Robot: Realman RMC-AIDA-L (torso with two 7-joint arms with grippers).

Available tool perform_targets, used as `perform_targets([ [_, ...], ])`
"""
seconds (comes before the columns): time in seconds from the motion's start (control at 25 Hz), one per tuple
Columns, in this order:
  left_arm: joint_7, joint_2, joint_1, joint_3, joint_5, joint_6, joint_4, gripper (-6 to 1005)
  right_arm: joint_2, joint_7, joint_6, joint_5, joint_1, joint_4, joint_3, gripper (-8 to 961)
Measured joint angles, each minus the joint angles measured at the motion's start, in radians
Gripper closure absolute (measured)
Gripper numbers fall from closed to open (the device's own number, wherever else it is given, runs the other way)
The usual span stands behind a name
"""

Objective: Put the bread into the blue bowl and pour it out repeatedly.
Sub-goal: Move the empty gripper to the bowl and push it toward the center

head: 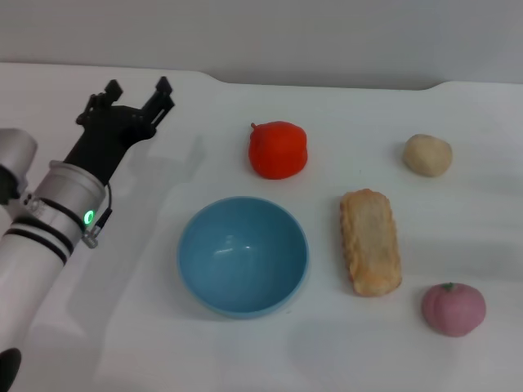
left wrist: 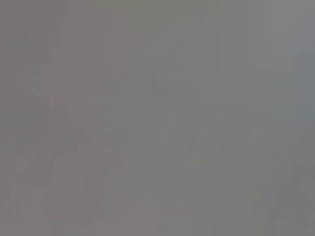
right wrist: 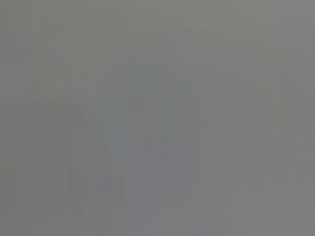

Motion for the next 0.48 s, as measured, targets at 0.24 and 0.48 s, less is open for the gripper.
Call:
perform_targets([
  [0.24,-0.027,0.002,-0.026,-0.015,-0.001,-0.071,-0.002,146,0.0,0.0,0.003,0.0,-0.004,0.0,0.003,597],
  [0.48,-0.074,0.011,-0.039,-0.033,0.008,-0.068,0.03,148,-0.006,0.0,0.003,0.0,-0.004,0.004,0.003,598],
])
